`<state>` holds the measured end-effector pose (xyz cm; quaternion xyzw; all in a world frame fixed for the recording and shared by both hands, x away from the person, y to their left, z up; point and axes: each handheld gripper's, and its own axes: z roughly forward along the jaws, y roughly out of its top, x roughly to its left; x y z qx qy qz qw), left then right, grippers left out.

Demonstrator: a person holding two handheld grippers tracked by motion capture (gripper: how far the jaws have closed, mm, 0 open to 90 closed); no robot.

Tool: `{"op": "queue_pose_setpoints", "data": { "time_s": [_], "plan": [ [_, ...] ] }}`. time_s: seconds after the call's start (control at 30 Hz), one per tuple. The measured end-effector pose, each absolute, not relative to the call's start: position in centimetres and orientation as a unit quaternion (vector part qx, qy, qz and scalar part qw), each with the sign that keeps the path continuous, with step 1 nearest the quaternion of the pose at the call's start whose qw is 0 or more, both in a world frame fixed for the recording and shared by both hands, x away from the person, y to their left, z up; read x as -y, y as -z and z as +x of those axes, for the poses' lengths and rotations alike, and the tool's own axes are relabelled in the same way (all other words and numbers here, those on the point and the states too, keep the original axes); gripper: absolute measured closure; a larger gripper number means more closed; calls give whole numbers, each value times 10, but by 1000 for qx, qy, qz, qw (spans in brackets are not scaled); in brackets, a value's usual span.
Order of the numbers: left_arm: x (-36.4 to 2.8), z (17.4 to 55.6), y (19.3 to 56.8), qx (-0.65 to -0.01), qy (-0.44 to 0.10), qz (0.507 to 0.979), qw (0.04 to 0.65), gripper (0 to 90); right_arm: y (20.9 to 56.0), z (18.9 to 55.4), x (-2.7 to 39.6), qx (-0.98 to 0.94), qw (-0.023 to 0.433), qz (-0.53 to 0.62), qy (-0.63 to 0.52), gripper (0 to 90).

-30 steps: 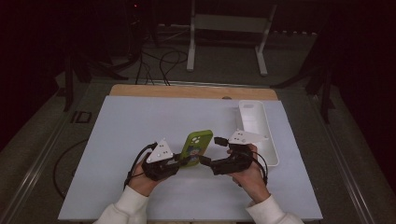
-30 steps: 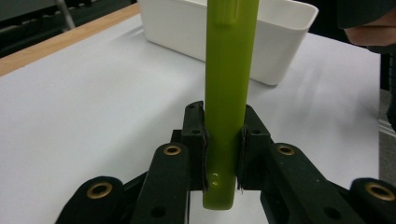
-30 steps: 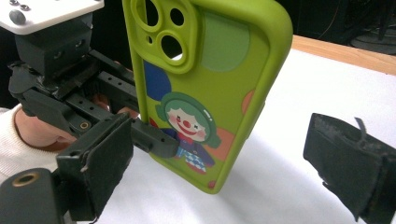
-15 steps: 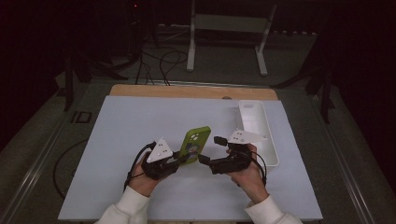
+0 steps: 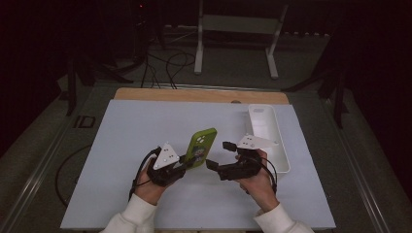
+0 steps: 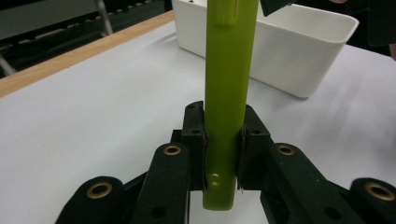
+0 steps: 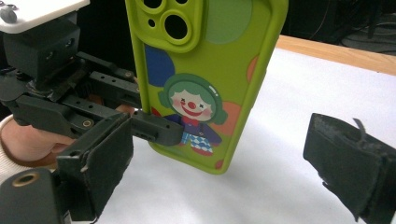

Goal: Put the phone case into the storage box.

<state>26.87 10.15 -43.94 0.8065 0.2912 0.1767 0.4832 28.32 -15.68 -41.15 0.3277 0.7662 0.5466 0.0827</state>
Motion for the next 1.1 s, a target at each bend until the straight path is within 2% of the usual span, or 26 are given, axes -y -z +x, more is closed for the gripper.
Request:
{"op": "queue_pose_setpoints", "data": {
  "time_s": [1.1],
  "plan": [
    [-98, 266, 442, -328, -226, 788, 469, 773, 403, 286, 148, -751, 94, 347, -554, 83]
  ]
}}
